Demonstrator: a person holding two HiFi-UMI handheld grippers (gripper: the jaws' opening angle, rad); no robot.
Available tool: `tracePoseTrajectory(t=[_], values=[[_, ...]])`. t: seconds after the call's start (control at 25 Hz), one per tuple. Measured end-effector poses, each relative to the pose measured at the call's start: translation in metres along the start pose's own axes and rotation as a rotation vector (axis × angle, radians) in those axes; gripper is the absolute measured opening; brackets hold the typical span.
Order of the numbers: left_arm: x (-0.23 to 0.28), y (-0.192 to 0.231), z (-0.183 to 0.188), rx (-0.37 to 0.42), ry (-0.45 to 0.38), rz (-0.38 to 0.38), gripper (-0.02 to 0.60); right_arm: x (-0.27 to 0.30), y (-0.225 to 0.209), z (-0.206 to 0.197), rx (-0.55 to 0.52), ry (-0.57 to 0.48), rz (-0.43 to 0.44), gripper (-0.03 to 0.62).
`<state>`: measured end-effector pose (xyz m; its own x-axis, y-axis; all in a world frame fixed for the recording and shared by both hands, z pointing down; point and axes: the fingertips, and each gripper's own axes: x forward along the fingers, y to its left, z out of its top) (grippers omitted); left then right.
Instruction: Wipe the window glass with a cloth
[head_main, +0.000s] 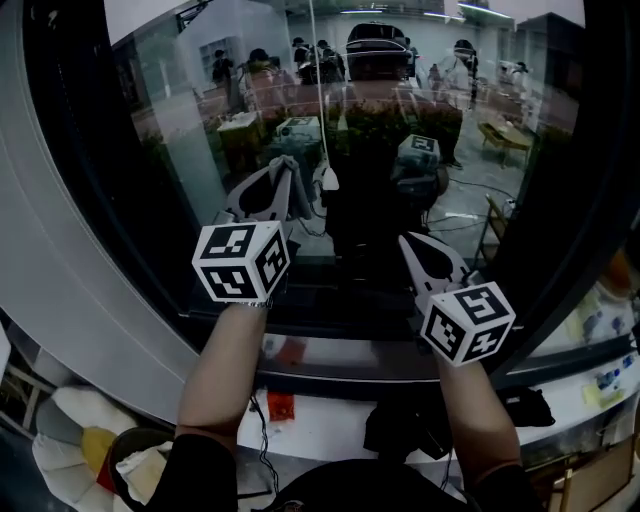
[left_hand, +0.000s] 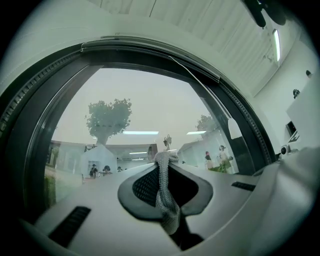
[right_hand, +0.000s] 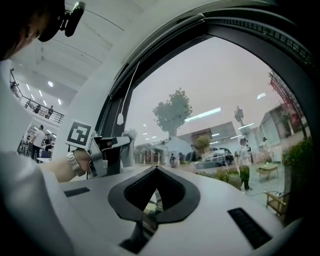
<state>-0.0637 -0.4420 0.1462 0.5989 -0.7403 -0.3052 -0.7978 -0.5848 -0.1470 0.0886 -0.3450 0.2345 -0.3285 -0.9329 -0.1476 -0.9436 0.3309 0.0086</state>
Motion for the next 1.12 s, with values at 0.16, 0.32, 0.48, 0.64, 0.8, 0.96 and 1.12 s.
tracePoseTrajectory(t=[0.16, 0.32, 0.48, 0.64, 0.8, 0.96, 1.12], values=[[0.014, -0.029, 0.002, -0.008, -0.002, -0.025, 0.034, -0.015, -0.022, 0.003, 0.001, 0.003, -0.017, 0.027], [0.014, -0.04, -0.001, -0.023, -0.004, -0.046, 0.034, -0.024, -0.023, 0.004, -0.01, 0.015, -0.032, 0.026], [0.02, -0.06, -0.002, -0.036, -0.006, -0.068, 0.034, -0.037, -0.033, 0.007, -0.016, 0.02, -0.048, 0.026], [0.027, -0.074, -0.003, -0.05, -0.01, -0.089, 0.034, -0.046, -0.041, 0.007, -0.023, 0.026, -0.065, 0.026], [0.031, -0.085, -0.005, -0.065, -0.012, -0.115, 0.034, -0.052, -0.044, 0.006, -0.03, 0.032, -0.082, 0.026], [0.035, -0.099, -0.005, -0.078, -0.018, -0.15, 0.034, -0.063, -0.044, 0.006, -0.041, 0.035, -0.107, 0.026], [0.041, -0.112, -0.006, -0.075, -0.026, -0.17, 0.034, -0.075, -0.049, 0.005, -0.05, 0.037, -0.135, 0.026]])
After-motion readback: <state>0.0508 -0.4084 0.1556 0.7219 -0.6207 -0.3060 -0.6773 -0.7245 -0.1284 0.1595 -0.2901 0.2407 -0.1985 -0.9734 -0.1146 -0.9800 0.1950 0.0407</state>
